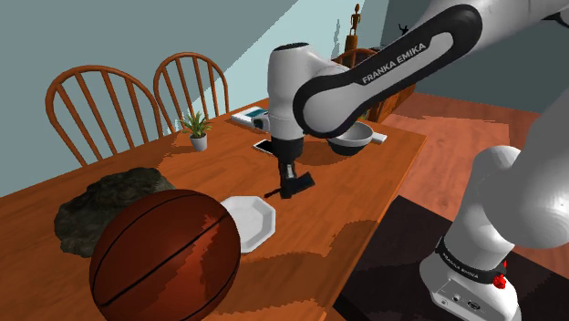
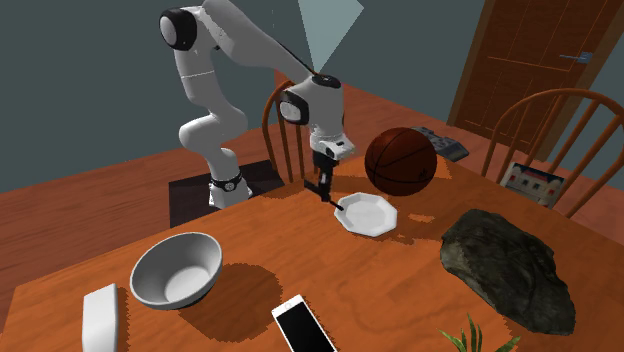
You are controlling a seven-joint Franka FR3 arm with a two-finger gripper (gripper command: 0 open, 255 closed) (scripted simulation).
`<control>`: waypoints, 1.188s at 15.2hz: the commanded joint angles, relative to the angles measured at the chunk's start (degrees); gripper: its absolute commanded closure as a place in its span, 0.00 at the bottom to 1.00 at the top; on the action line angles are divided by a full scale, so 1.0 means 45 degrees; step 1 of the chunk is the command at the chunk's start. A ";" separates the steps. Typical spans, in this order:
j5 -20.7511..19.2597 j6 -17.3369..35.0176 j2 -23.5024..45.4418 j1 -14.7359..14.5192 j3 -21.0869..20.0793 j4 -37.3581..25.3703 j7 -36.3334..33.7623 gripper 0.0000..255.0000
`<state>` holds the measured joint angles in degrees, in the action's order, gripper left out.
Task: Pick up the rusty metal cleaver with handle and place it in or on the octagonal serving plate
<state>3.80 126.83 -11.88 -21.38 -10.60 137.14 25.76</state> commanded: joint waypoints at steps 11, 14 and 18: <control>-0.1261 -0.0562 0.4576 -0.0801 -0.1017 -0.5057 -0.2557 1.00; -0.1344 -0.0093 0.4812 -0.0819 -0.1000 -0.4816 -0.2609 1.00; -0.1471 0.0525 0.5160 -0.0845 -0.0972 -0.4533 -0.2689 1.00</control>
<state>-2.69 128.29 11.04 -25.14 -14.99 116.16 13.78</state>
